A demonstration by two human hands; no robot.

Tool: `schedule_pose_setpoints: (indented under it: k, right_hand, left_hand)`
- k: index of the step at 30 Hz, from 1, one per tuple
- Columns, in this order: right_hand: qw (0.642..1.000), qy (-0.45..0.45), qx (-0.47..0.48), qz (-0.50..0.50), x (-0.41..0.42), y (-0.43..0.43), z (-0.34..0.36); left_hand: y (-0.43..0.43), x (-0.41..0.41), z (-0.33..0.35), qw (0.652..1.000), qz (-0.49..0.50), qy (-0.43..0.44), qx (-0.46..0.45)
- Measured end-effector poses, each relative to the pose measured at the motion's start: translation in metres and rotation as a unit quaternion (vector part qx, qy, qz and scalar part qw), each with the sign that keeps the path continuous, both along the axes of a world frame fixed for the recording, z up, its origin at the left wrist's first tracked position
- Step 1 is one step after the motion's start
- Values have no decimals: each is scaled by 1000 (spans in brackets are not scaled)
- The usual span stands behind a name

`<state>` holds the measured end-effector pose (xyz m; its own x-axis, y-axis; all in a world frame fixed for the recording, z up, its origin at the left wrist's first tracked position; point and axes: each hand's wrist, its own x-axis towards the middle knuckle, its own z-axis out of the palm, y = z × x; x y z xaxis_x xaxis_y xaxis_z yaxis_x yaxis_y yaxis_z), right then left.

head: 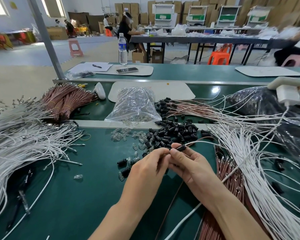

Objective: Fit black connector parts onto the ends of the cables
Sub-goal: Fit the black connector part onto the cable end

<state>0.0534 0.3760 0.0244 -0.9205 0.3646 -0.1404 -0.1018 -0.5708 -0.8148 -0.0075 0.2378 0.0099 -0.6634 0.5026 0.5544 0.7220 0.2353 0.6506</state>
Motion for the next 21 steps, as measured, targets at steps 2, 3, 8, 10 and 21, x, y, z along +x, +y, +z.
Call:
schedule_pose_setpoints:
  k: [2, 3, 8, 10, 21]
  right_hand:
    - [1000, -5, -5, 12, 1, 1, 1]
    - [1000, -9, -6, 14, 1, 1, 2]
    - [1000, -21, -10, -2, 0, 1, 3]
    - [1000, -16, -11, -3, -1, 1, 4]
    - [1000, -9, 1, -1, 0, 3, -2]
  left_hand:
    - [1, 0, 2, 1000, 3, 13, -6]
    - [2, 0, 3, 1000, 2, 19, -10]
    - [2, -1, 2, 1000, -11, 24, -16]
    - [2, -1, 2, 1000, -16, 11, -7]
    - [2, -1, 0, 1000, 0, 1, -13]
